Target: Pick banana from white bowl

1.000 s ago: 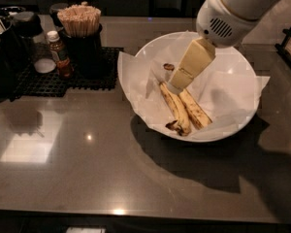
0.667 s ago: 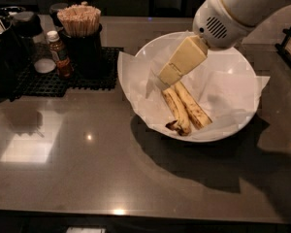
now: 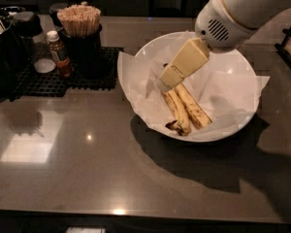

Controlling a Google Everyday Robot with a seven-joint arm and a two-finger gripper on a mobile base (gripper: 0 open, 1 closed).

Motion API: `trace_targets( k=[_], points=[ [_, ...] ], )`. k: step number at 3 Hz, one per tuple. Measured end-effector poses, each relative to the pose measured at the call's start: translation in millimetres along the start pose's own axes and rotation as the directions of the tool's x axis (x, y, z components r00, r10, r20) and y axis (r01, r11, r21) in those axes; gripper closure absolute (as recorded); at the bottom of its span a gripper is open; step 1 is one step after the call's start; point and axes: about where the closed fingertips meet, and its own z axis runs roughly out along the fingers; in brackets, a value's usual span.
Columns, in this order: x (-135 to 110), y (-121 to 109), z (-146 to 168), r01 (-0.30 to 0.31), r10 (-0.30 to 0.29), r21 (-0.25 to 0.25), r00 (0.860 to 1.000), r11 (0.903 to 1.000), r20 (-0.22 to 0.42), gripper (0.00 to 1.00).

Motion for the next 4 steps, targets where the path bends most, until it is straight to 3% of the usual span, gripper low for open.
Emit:
trace_targets(
  k=[2,3,4],
  points=[
    [38,-8,6,-0.113,0.114,0.029,0.992,0.9932,-0.049,0.01],
    [49,-13,11,-0.133,0.135,0.035,0.989,0.9904,-0.061,0.11],
    [49,-13,11,-0.133,0.135,0.035,0.989,0.9905,-0.061,0.29]
  ],
)
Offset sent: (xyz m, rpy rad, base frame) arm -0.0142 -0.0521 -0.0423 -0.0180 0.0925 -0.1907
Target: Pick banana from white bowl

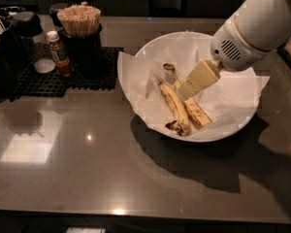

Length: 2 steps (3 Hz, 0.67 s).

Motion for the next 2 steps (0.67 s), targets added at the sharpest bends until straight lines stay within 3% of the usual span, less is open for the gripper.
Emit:
trace_targets(
  k=[1,2],
  points=[
    [-1,10,11,0.044,-0.045,-0.030,0.999,0.9986,-0.013,0.36],
    [6,11,22,0.047,-0.049,-0.047,0.998,0.9978,-0.038,0.36]
  ],
)
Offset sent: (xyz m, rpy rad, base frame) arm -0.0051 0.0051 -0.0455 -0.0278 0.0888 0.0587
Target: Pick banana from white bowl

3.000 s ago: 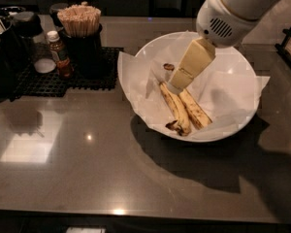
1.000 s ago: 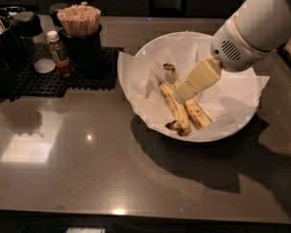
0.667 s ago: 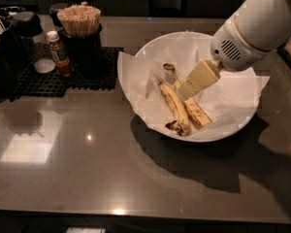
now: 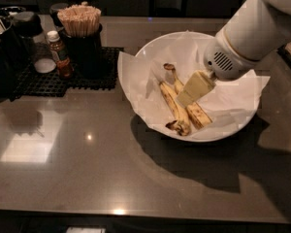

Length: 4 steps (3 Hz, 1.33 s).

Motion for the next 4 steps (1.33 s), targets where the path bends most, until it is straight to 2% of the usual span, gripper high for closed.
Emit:
trace_targets(
  k=[1,2,4],
  points=[
    [12,-5,10,-0.021,0.021,-0.001,0.999,0.9998,-0.029,0.33],
    [23,-14,12,-0.049,0.050,0.021,0.998,0.9986,-0.044,0.32],
    [30,-19,17,-0.064,0.066,0.028,0.996,0.9975,-0.058,0.33]
  ],
)
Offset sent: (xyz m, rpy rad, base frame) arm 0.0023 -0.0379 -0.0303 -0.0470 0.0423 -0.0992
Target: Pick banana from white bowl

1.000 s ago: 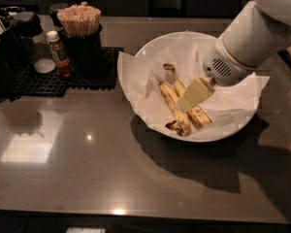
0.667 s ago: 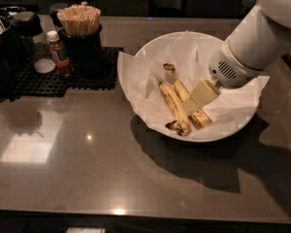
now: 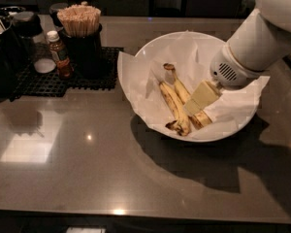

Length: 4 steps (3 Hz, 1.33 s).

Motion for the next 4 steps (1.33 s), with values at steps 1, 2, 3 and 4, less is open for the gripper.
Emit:
trace_targets(
  k=[1,2,3,4],
  points=[
    [8,1,6,-0.011,0.011,-0.010,1.000,0.9999,-0.024,0.33],
    [21,4,8,-0.023,0.022,-0.020,0.998,0.9995,-0.052,0.33],
    [34,7,8,-0.038,0.036,-0.025,0.997,0.9990,-0.074,0.33],
    [36,8,10,-0.035,0.033,-0.029,0.996,0.9990,-0.085,0.33]
  ],
)
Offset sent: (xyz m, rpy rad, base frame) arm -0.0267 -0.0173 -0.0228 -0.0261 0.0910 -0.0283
